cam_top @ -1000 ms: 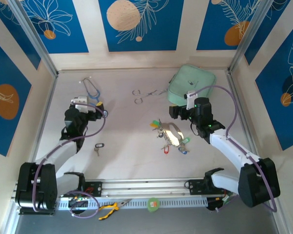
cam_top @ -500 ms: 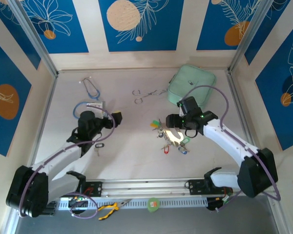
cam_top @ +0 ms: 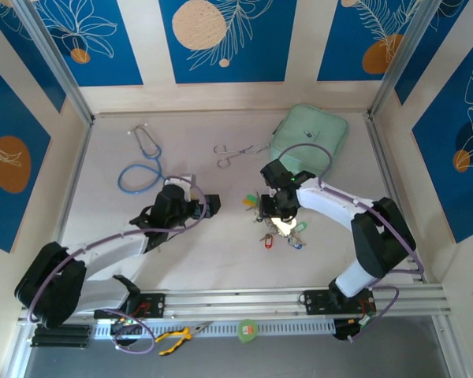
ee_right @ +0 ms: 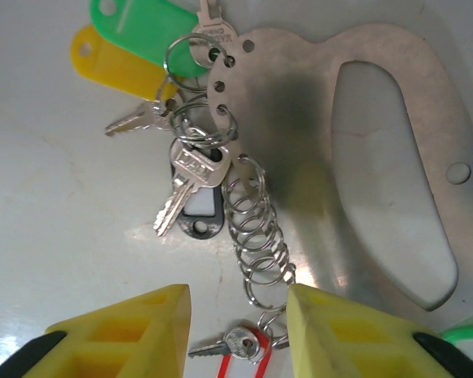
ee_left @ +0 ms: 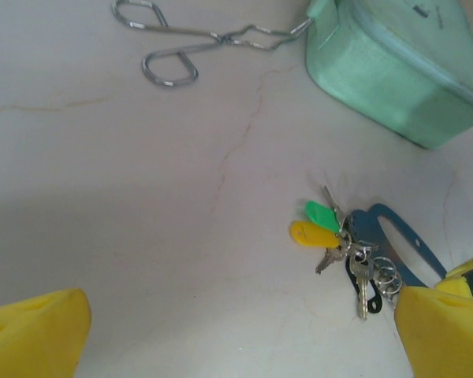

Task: Put the keys on the keyring

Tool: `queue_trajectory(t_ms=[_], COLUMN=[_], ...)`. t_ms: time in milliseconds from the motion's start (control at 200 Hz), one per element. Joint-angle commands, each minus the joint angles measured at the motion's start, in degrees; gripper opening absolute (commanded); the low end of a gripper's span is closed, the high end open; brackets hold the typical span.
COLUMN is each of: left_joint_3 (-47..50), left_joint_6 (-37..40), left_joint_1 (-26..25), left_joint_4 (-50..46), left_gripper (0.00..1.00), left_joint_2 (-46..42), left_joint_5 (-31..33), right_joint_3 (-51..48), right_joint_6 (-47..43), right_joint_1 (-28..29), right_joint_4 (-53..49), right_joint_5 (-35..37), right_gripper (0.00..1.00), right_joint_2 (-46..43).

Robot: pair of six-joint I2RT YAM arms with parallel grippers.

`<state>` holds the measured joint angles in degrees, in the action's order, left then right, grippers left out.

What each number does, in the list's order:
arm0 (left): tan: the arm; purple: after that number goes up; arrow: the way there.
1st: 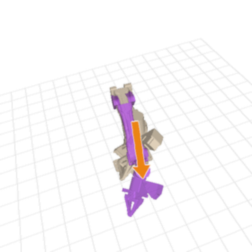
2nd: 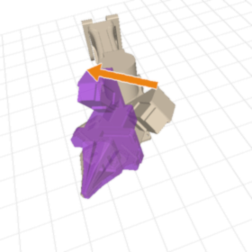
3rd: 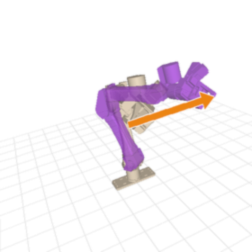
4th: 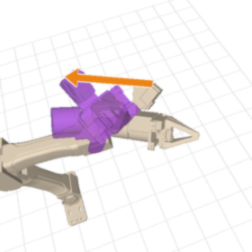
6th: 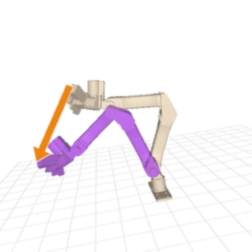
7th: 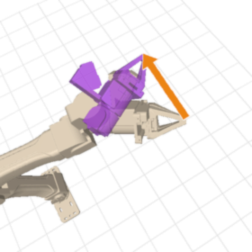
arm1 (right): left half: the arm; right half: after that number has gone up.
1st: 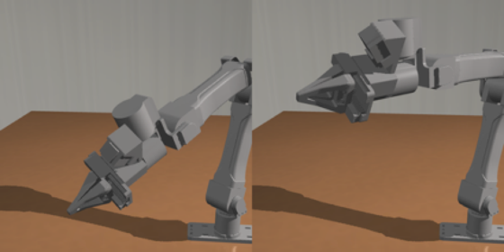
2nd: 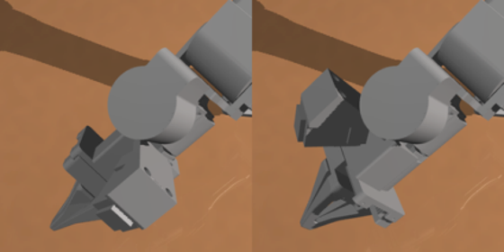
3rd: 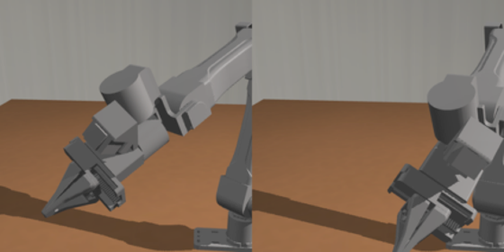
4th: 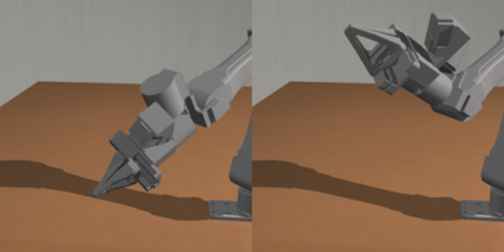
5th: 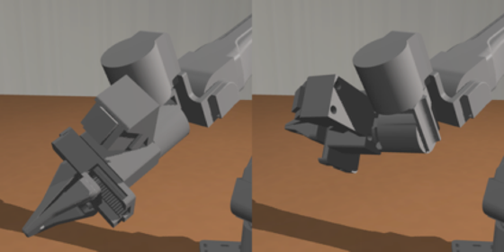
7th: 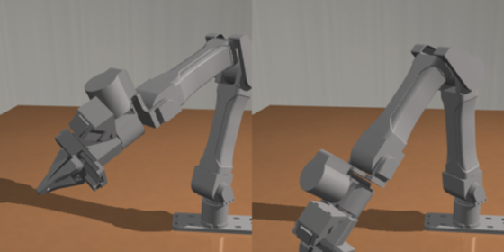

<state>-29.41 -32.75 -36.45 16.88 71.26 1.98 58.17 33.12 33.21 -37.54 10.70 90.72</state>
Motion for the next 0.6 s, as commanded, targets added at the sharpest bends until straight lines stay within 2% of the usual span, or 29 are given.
queue_trajectory(t_ms=[0,105,595], left_joint_3=[0.2,-0.5,-1.1], left_joint_6=[-2.1,-2.0,-1.3], left_joint_1=[-1.1,-1.3,-1.6], left_joint_4=[2.3,2.6,1.7], left_gripper=[0.98,0.98,0.98], left_joint_2=[2.0,3.1,3.7], left_joint_5=[1.4,1.5,2.5], right_joint_3=[0.6,0.4,1.3], right_joint_6=[3.0,4.5,3.4], right_joint_1=[-0.2,-0.9,-3.2], right_joint_4=[0.5,2.8,6.0], right_joint_5=[-0.1,-0.6,-2.0], right_gripper=[0.34,0.30,0.27], right_joint_2=[1.3,1.8,5.9])
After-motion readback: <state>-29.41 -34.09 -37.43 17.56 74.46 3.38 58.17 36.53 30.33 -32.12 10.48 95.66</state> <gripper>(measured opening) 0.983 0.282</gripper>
